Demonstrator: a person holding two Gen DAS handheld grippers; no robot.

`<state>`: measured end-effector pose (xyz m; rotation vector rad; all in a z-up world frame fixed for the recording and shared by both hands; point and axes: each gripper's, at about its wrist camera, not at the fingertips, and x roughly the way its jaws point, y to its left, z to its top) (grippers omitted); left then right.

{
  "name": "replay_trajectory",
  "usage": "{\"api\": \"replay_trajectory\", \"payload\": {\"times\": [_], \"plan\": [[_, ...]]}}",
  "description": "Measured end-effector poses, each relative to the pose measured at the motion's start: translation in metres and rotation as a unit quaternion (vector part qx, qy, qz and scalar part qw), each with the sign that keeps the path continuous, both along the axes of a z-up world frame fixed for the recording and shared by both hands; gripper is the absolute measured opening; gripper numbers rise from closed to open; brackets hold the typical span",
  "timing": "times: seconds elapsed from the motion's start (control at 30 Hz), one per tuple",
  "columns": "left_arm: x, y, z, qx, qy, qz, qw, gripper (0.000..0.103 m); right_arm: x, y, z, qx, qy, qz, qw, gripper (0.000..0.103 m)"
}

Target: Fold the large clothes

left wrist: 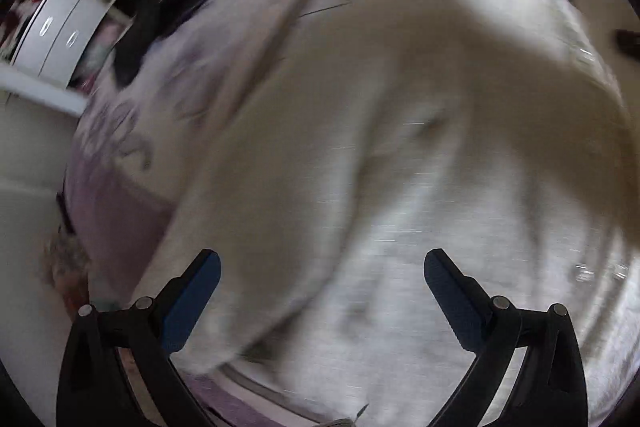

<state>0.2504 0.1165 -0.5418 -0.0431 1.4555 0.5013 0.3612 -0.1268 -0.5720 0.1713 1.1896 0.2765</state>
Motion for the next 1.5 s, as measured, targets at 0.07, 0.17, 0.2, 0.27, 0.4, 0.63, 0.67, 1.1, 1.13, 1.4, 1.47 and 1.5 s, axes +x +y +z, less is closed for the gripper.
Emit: {"api": "replay_trajectory", "payload": {"times": [0.07, 0.17, 0.2, 0.27, 0.4, 0.63, 0.67, 1.1, 1.13, 1.4, 1.47, 1.5], "plan": [[-0.017, 0.011, -0.003, 0.006, 0.005, 0.012, 0.9999, 0.103, -0.006, 0.063, -0.029, -0.034, 0.022, 0.085, 0.996, 0.008], [-0.028, 0.026, -0.007, 0.000, 0.013, 0.018, 0.9997, 0.103, -0.012, 0.107, -0.072, -0.048, 0.093, 0.139, 0.985, 0.015], [-0.030, 0.027, -0.006, -0.004, 0.014, 0.017, 0.9997, 0.103, -0.011, 0.106, -0.079, -0.035, 0.119, 0.133, 0.983, 0.021], [-0.028, 0.027, -0.001, -0.013, 0.010, 0.010, 0.9998, 0.103, -0.013, 0.085, -0.082, 0.018, 0.158, 0.109, 0.981, 0.041], [-0.007, 0.002, 0.015, -0.029, -0.012, -0.014, 0.9994, 0.103, -0.033, -0.021, -0.041, 0.084, 0.159, -0.017, 0.984, 0.058], [0.045, -0.037, 0.025, -0.049, -0.060, -0.046, 0.9960, 0.103, -0.079, -0.222, -0.046, 0.029, 0.189, -0.256, 0.948, 0.059], [0.053, -0.046, 0.021, -0.046, -0.061, -0.055, 0.9956, 0.103, -0.078, -0.230, -0.053, 0.025, 0.197, -0.258, 0.945, 0.059], [0.112, -0.112, -0.032, 0.015, -0.024, -0.084, 0.9960, 0.103, -0.109, -0.339, -0.115, 0.118, 0.184, -0.392, 0.894, 0.013], [0.112, -0.108, -0.036, 0.017, -0.020, -0.081, 0.9964, 0.103, -0.116, -0.342, -0.115, 0.121, 0.192, -0.386, 0.894, 0.015], [0.118, -0.087, -0.050, -0.001, -0.027, -0.011, 0.9996, 0.103, -0.103, -0.304, -0.037, -0.046, 0.147, -0.242, 0.958, 0.034], [0.115, -0.087, -0.044, -0.002, -0.031, 0.004, 0.9995, 0.103, -0.089, -0.285, -0.035, -0.071, 0.130, -0.188, 0.971, 0.038], [0.113, -0.087, -0.041, -0.005, -0.033, 0.011, 0.9994, 0.103, -0.086, -0.279, -0.035, -0.088, 0.126, -0.178, 0.972, 0.038]]}}
